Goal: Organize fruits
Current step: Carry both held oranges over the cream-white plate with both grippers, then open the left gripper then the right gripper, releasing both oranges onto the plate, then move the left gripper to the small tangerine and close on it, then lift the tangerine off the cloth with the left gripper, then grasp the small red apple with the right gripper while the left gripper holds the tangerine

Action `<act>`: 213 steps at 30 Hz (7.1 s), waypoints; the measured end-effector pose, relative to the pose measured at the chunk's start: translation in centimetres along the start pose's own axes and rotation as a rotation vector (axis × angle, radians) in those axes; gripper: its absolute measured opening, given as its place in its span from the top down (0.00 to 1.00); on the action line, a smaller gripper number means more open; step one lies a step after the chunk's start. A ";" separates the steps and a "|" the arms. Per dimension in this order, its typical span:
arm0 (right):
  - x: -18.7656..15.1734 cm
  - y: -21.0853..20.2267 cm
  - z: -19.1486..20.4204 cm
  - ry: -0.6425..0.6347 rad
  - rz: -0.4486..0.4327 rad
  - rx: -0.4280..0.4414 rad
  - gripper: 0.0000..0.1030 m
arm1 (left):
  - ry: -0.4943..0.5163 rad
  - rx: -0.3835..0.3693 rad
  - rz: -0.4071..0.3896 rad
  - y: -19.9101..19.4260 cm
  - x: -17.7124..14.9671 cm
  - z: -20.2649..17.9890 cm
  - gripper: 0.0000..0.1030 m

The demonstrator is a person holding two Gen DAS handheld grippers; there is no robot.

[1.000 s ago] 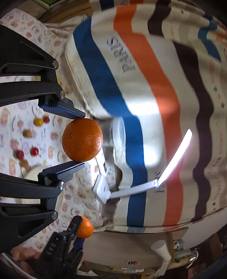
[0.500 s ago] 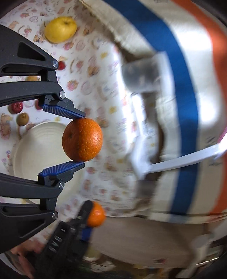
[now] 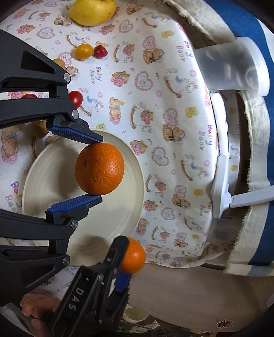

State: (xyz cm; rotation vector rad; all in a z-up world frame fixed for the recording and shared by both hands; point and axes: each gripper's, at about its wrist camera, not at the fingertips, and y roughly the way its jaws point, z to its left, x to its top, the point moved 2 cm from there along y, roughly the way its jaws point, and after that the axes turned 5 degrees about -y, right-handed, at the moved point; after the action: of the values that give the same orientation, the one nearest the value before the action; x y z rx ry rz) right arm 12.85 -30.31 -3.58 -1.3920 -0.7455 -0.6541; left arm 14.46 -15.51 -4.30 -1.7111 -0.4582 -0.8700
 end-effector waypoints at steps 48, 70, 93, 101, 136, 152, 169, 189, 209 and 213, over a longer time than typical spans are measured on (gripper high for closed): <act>-0.7 2.2 -0.6 -0.024 0.087 -0.054 0.50 | 0.009 0.012 0.028 0.6 -0.2 0.7 0.40; 0.7 -6.7 3.2 -0.002 -0.183 -0.033 0.17 | 0.032 0.184 -0.404 -16.0 2.5 4.0 0.01; -0.7 -7.9 7.2 -0.105 -0.243 -0.001 0.14 | -0.313 0.205 -0.033 -17.0 -9.9 16.0 0.23; -1.1 -7.2 7.9 -0.145 -0.232 -0.031 0.14 | -0.303 0.185 0.076 -14.5 -10.7 14.6 0.36; -0.8 -7.4 7.5 -0.140 -0.226 -0.044 0.14 | -0.256 0.161 -0.030 -15.5 -3.4 11.5 0.74; -1.0 -6.3 7.9 -0.159 -0.203 -0.043 0.14 | -0.292 0.151 -0.042 -13.0 -3.0 12.3 0.74; 1.3 -6.2 9.5 -0.131 -0.170 -0.009 0.14 | -0.352 0.123 0.003 -12.0 -4.0 15.8 0.74; 2.4 -1.7 15.0 -0.096 0.048 0.198 0.35 | -0.411 0.165 0.034 -10.9 -4.7 17.5 0.74; -2.0 2.7 18.8 -0.169 0.323 0.251 0.72 | -0.406 0.189 0.049 -10.5 -4.9 17.5 0.74; -2.4 3.3 19.4 -0.187 0.343 0.240 0.72 | -0.408 0.186 0.047 -10.5 -4.9 17.6 0.74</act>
State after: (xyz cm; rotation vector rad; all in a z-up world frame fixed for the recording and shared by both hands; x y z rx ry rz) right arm 12.49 -10.80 -6.95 -1.3271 -0.6846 -0.1619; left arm 9.65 4.95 -3.23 -1.7183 -0.7444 -0.4250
